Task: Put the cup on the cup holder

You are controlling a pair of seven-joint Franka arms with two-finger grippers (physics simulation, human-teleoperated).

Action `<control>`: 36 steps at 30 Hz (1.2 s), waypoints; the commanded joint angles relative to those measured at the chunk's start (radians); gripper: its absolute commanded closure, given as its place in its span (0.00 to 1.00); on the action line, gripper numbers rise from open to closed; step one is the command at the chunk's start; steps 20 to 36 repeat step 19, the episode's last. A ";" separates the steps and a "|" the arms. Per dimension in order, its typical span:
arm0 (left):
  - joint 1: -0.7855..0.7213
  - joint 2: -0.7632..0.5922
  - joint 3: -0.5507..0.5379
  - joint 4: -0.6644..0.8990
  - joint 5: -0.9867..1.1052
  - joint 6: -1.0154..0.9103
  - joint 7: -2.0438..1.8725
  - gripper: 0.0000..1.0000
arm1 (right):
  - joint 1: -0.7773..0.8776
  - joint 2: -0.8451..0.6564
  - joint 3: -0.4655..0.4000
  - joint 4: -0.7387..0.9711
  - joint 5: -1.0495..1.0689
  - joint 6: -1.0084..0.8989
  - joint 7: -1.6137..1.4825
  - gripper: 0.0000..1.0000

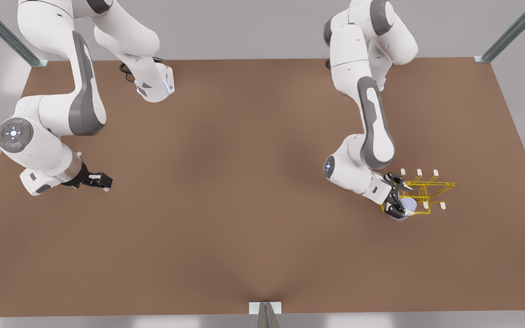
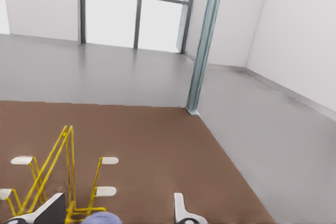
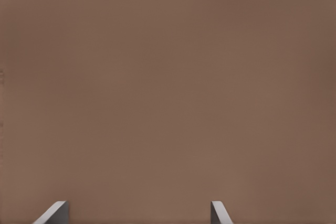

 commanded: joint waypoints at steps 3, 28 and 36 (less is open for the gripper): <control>0.203 -0.151 -0.014 0.450 -0.572 -0.921 2.004 0.00 | 0.000 0.001 0.001 0.000 0.002 0.005 -0.005 0.00; 1.135 -0.472 -1.147 0.337 -0.446 -0.735 2.066 0.00 | -0.003 0.001 -0.002 0.000 0.001 -0.001 -0.011 0.00; 1.135 -0.472 -1.147 0.337 -0.446 -0.735 2.066 0.00 | -0.003 0.001 -0.002 0.000 0.001 -0.001 -0.011 0.00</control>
